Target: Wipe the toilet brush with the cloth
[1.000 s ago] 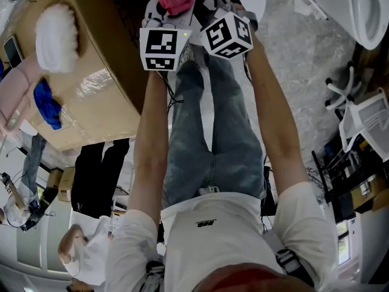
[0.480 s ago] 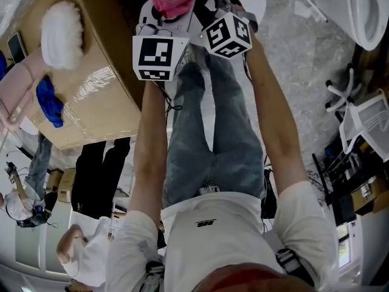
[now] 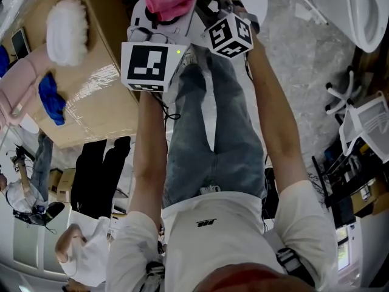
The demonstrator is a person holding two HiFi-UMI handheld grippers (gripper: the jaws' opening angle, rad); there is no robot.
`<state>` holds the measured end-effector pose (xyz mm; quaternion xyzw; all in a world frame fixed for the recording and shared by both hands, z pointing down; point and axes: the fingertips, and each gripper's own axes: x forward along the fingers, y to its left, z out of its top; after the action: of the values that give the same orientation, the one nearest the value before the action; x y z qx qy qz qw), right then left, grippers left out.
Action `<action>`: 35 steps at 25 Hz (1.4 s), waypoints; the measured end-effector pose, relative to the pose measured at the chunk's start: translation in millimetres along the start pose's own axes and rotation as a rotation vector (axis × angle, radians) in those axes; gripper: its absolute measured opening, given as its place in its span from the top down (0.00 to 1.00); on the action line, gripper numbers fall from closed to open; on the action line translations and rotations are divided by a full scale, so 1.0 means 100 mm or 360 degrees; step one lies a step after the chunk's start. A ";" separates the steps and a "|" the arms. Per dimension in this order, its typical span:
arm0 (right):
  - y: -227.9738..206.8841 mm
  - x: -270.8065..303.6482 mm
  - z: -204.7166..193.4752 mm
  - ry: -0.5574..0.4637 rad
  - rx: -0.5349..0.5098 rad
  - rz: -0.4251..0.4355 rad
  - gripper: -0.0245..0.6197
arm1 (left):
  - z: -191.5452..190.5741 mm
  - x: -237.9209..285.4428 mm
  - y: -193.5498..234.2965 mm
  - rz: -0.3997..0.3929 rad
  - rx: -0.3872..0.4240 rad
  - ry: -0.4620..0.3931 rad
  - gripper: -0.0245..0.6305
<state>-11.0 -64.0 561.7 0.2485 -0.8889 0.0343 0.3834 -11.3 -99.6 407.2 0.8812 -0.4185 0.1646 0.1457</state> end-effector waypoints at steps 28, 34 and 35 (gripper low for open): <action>-0.03 -0.01 0.00 0.0013 0.0131 -0.0055 0.85 | 0.94 -0.53 0.05 -0.0047 0.0042 -0.0295 0.68; 0.01 -0.09 0.02 -0.0030 0.0227 -0.0090 0.83 | 0.94 -0.78 0.09 -0.0033 0.0021 -0.0308 0.73; 0.03 -0.12 0.03 -0.0040 0.0241 -0.0090 0.83 | 0.93 -0.81 0.10 -0.0031 0.0019 -0.0301 0.73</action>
<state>-7.4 -56.5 551.4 0.3021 -0.8812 0.0876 0.3530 -52.3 -86.4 291.0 0.8976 -0.4210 0.0816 0.1019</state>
